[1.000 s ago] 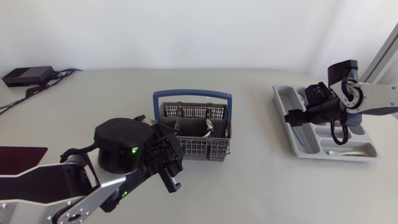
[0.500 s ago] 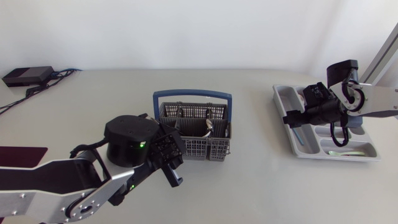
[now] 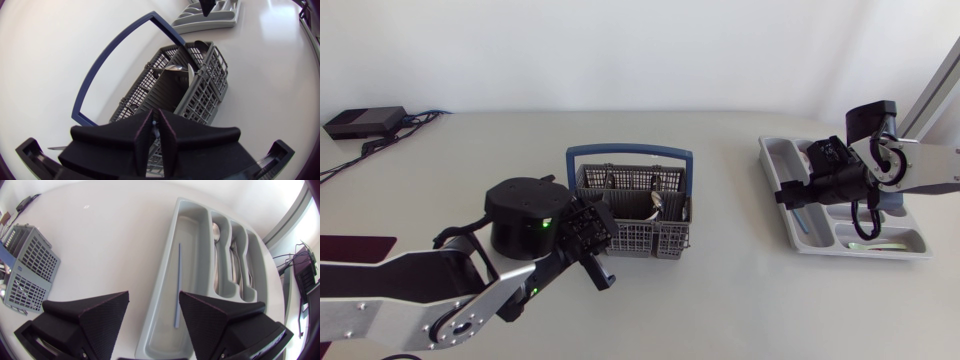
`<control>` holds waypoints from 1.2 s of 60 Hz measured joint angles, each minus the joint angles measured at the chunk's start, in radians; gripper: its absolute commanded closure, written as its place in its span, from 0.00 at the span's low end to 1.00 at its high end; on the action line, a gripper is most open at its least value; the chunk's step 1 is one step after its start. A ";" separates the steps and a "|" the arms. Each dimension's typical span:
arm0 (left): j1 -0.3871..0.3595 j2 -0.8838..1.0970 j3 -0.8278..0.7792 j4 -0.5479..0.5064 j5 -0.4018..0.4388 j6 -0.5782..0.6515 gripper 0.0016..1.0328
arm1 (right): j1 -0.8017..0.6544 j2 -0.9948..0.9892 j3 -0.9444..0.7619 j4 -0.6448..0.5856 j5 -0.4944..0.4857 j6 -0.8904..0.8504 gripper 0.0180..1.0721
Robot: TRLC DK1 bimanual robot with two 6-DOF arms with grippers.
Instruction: Sort the cutlery from the basket into the organizer compartments.
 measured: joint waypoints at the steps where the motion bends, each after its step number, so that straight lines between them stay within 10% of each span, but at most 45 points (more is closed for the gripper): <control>1: 0.001 0.000 0.000 0.002 0.000 0.000 0.97 | 0.000 0.000 -0.001 0.000 0.000 0.000 0.31; 23: 0.005 -0.066 0.003 -0.027 0.003 0.000 0.97 | 0.002 -0.021 -0.006 0.000 0.000 -0.003 0.31; 72: 0.012 -0.426 0.281 -0.607 0.117 -0.174 0.97 | 0.093 -0.166 -0.006 -0.074 0.018 -0.004 0.31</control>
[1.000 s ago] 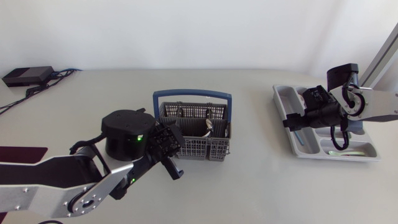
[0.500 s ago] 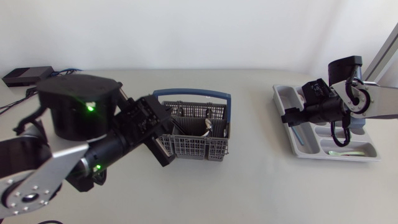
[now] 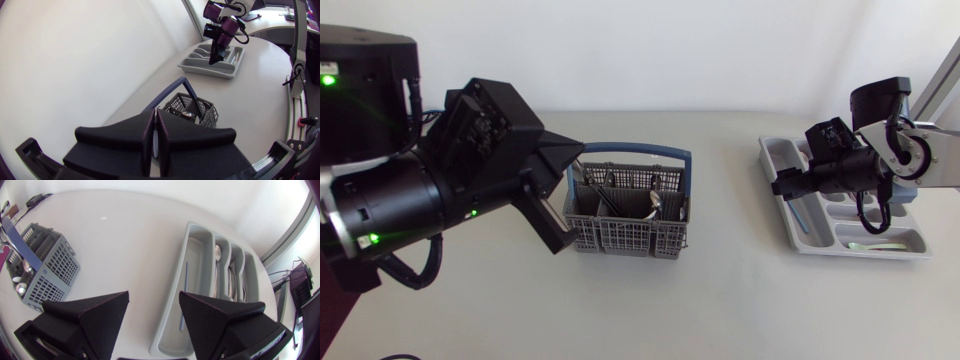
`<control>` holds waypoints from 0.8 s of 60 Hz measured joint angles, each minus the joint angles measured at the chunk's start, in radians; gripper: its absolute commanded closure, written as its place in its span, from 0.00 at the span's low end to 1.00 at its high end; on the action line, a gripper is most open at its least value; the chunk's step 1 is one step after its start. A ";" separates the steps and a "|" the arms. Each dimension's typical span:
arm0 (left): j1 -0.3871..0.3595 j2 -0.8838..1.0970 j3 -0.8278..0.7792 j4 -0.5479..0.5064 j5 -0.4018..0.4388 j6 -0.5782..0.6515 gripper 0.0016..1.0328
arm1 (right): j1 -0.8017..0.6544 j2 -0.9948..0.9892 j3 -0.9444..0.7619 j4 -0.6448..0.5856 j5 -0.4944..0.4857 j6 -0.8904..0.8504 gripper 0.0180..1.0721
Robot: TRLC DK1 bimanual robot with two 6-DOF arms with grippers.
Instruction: Sort the cutlery from the basket into the organizer compartments.
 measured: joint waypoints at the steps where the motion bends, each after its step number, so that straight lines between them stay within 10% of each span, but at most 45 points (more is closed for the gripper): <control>1: 0.002 -0.003 0.005 -0.011 0.008 -0.007 0.97 | 0.003 -0.006 0.000 -0.005 0.000 0.000 0.31; 27: 0.277 -0.013 0.223 -0.213 0.475 -0.224 0.97 | 0.233 -0.359 0.003 -0.253 -0.303 -0.052 0.30; 48: 0.388 0.118 0.237 -0.245 0.802 -0.357 0.97 | 0.505 -0.346 0.057 -0.248 -0.333 -0.015 0.30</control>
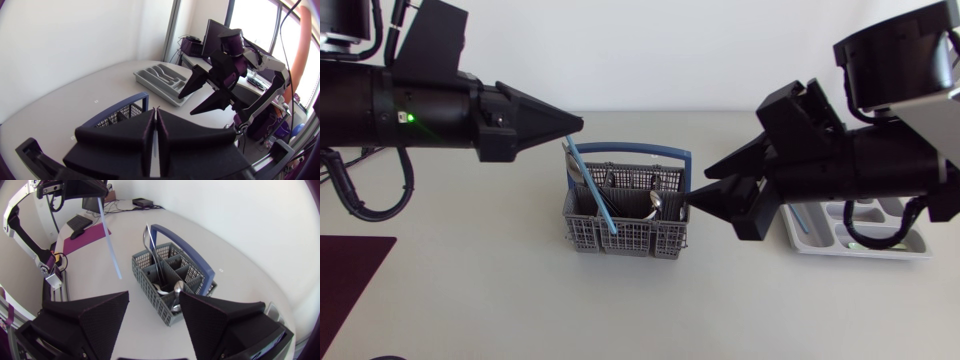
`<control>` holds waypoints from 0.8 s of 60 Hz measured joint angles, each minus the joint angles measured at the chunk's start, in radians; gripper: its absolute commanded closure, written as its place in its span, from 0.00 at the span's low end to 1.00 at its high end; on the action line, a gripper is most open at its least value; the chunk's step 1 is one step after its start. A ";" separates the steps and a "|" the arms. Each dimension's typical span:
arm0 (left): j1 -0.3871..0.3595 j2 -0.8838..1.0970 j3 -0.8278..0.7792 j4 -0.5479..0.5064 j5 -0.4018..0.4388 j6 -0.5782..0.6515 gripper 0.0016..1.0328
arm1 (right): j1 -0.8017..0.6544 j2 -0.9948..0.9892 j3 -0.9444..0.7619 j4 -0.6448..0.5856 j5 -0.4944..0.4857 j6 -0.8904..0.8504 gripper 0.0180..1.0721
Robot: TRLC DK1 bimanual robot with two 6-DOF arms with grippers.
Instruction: Sort the cutlery from the basket into the organizer compartments.
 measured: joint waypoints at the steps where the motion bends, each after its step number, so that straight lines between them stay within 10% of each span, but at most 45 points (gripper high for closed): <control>1: 0.002 0.004 0.000 0.000 0.007 -0.002 0.97 | 0.006 0.004 0.002 0.003 0.000 0.002 0.30; 48: 0.087 0.122 0.000 0.034 0.223 -0.089 0.97 | 0.262 0.262 0.130 0.130 0.026 0.092 0.31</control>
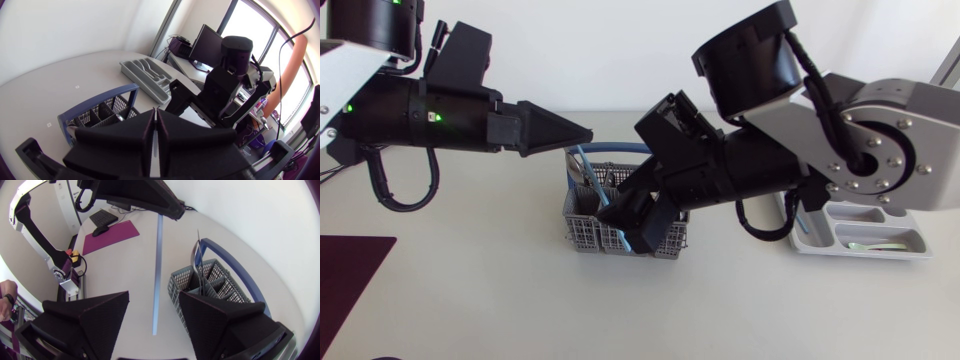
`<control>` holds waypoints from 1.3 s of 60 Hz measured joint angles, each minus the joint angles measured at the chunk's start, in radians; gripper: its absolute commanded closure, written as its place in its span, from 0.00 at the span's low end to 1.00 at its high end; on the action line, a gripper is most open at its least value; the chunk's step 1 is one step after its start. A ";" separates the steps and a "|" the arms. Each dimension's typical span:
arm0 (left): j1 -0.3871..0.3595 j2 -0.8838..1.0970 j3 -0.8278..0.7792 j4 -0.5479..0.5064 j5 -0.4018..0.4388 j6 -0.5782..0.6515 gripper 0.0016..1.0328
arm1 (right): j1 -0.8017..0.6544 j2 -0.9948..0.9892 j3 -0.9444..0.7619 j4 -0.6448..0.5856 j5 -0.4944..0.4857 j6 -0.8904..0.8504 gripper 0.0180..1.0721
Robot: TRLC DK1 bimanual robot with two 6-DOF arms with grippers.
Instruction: Sort the cutlery from the basket into the organizer compartments.
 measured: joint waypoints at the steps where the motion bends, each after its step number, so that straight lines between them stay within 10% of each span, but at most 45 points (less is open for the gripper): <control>1: 0.003 0.000 0.000 0.000 0.005 -0.002 0.97 | 0.002 0.003 0.001 0.002 0.002 0.000 0.31; 14: 0.008 0.003 0.000 0.000 0.027 -0.013 0.97 | 0.013 0.043 0.006 0.032 0.037 0.000 0.46; 30: 0.010 0.003 0.000 0.000 0.041 -0.035 0.97 | 0.019 0.054 0.006 0.052 0.044 0.000 0.89; 39: 0.013 0.009 0.000 0.005 0.041 -0.039 0.96 | 0.024 0.053 0.006 0.056 0.043 0.000 0.93; 58: 0.076 0.011 0.028 0.043 0.041 -0.089 0.15 | 0.024 0.007 -0.021 0.019 0.021 0.000 0.94; 78: 0.246 0.008 0.173 0.077 0.010 -0.101 0.09 | -0.087 -0.179 -0.113 -0.061 0.017 -0.001 0.94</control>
